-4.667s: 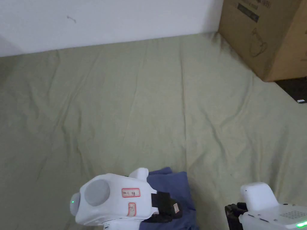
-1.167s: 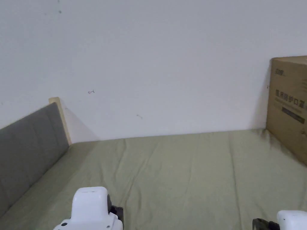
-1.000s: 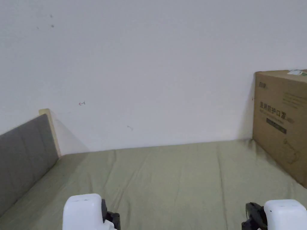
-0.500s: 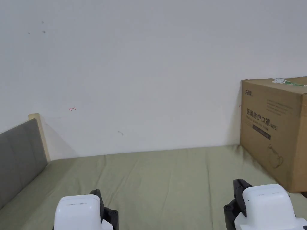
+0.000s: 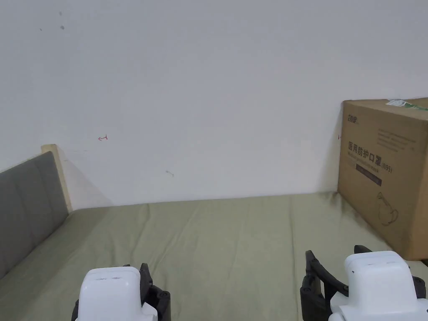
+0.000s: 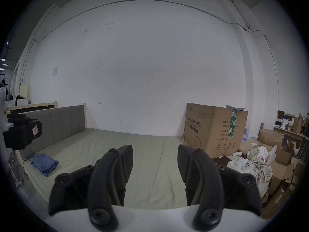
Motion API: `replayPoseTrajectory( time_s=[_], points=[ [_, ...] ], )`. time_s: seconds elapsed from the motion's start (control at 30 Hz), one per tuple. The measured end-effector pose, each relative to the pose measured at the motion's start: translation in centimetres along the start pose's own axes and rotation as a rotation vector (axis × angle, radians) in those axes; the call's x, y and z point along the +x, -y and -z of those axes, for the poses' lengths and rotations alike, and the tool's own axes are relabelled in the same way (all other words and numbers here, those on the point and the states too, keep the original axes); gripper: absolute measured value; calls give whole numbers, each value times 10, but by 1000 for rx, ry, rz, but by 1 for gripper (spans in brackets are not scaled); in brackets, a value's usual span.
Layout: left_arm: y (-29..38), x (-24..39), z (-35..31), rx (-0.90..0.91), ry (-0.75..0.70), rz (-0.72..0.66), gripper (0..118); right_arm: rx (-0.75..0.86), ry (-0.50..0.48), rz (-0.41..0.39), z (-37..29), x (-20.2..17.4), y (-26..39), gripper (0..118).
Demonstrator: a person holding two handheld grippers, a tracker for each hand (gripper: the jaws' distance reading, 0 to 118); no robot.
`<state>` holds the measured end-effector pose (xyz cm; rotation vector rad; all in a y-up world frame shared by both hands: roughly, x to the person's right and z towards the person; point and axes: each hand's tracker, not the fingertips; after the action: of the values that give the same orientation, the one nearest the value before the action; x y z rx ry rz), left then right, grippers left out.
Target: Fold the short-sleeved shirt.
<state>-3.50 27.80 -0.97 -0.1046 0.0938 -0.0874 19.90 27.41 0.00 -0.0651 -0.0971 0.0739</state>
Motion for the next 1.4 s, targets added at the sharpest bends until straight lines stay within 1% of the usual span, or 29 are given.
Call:
replayPoseTrajectory(
  time_s=[0.07, 0.17, 0.2, 0.23, 0.27, 0.3, 0.33, 0.37, 0.47, 0.5, 0.53, 0.57, 0.6, 0.63, 0.83, 0.97, 1.2, 1.33, 1.4],
  points=[
    [2, 0, 1, -2, 0, -12, 18, -8, -17, 13, 0, 0, 1, 59],
    [3, 0, 3, -7, -6, -1, 19, -12, -17, 16, 3, 0, 2, 59],
    [3, -1, 4, -8, -4, -3, 30, -14, -17, 16, 4, 0, 3, 59],
    [3, -2, 4, -7, -1, -10, 53, -18, -17, 18, 5, 0, 3, 63],
    [3, -4, 6, -11, 0, -22, 92, -24, -19, 24, 7, 0, 3, 76],
    [4, -5, 8, -16, 1, -29, 110, -31, -19, 31, 8, 1, 4, 88],
    [4, -7, 9, -20, 5, -37, 112, -38, -23, 41, 10, 1, 5, 92],
    [5, -7, 8, -12, 3, -41, 110, -41, -30, 48, 10, 2, 6, 92],
    [5, -5, 8, 5, -13, -14, 111, -41, -25, 45, 12, 0, 7, 92],
    [5, -5, 9, 6, -15, -10, 111, -46, -22, 39, 13, -1, 7, 95],
    [5, -4, 8, 7, -12, -10, 111, -51, -24, 37, 15, -1, 8, 100],
    [5, -5, 9, 3, -4, -17, 111, -57, -31, 40, 16, 0, 9, 110],
    [5, -5, 9, 1, 3, -28, 111, -57, -40, 48, 16, 0, 10, 116],
    [5, -6, 10, 1, 11, -40, 111, -54, -40, 53, 16, -1, 10, 118],
    [7, -8, 10, 6, 23, -67, 111, -36, -23, 41, 17, -2, 10, 118],
    [8, -7, 9, 13, 24, -76, 111, -46, -22, 56, 19, 0, 11, 118],
    [8, 0, 8, 29, 38, -30, 111, -48, -16, 54, 21, 0, 12, 118],
    [7, 0, 8, 21, 79, -53, 110, -46, -12, 48, 20, 0, 12, 118],
    [4, 4, 7, -1, 67, -31, 110, -49, -11, 47, 21, 1, 12, 118]
  ],
)
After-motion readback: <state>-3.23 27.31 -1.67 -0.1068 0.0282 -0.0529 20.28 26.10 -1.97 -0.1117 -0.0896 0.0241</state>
